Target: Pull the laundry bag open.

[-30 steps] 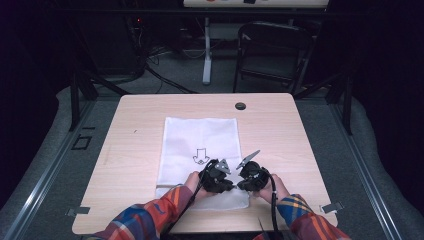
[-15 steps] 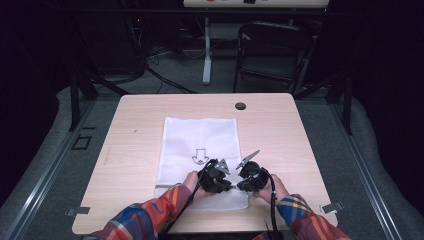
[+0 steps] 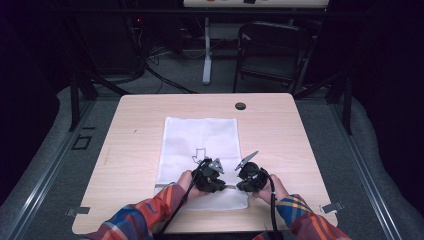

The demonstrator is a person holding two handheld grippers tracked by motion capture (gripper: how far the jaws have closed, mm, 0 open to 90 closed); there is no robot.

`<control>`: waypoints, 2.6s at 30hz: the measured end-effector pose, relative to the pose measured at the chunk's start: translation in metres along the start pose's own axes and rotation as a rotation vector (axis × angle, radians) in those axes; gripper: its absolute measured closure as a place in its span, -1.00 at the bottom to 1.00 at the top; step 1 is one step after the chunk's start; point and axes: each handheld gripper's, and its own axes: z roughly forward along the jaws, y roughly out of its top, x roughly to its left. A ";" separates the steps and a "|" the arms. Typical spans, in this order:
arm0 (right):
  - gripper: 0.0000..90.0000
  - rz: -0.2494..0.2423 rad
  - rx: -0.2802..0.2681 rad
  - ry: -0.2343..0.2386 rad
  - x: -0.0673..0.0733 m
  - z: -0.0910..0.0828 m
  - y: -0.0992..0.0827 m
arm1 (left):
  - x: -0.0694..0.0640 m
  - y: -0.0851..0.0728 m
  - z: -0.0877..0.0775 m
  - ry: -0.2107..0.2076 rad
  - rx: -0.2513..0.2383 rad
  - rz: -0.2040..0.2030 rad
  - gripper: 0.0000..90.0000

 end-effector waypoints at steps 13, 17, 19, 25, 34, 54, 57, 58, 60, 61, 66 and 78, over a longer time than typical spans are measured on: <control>1.00 -0.022 -0.092 -0.027 0.012 0.010 0.009 | 0.001 -0.002 0.001 -0.001 -0.008 -0.016 0.80; 1.00 -0.028 -0.090 -0.013 0.009 0.009 0.007 | 0.001 -0.002 0.001 -0.002 -0.011 -0.021 0.80; 1.00 -0.029 -0.109 -0.004 0.009 0.010 0.006 | 0.000 -0.002 0.002 0.000 -0.012 -0.020 0.80; 1.00 -0.059 -0.101 -0.018 0.010 0.010 0.006 | 0.001 -0.004 0.001 -0.002 -0.017 -0.041 0.81; 1.00 -0.062 -0.085 -0.046 0.010 0.009 0.007 | 0.000 -0.003 0.000 0.010 -0.008 -0.031 0.82; 1.00 -0.075 -0.096 -0.005 0.012 0.011 0.008 | 0.004 -0.009 -0.006 -0.005 0.001 -0.048 0.81; 1.00 -0.079 -0.100 -0.014 0.014 0.012 0.007 | 0.003 -0.009 -0.006 -0.004 -0.002 -0.045 0.81; 1.00 -0.086 -0.093 -0.016 0.014 0.012 0.007 | 0.003 -0.009 -0.006 0.000 -0.001 -0.039 0.81; 1.00 -0.101 -0.079 -0.036 0.016 0.011 0.008 | 0.003 -0.009 -0.007 0.001 0.005 -0.042 0.81; 1.00 -0.106 -0.077 -0.040 0.016 0.011 0.008 | 0.003 -0.009 -0.007 0.001 0.003 -0.043 0.81; 1.00 -0.087 -0.076 -0.036 0.016 0.011 0.008 | 0.005 -0.012 -0.010 0.000 0.008 -0.049 0.81; 1.00 -0.078 -0.072 -0.028 0.014 0.010 0.007 | 0.009 -0.018 -0.015 -0.005 0.014 -0.067 0.81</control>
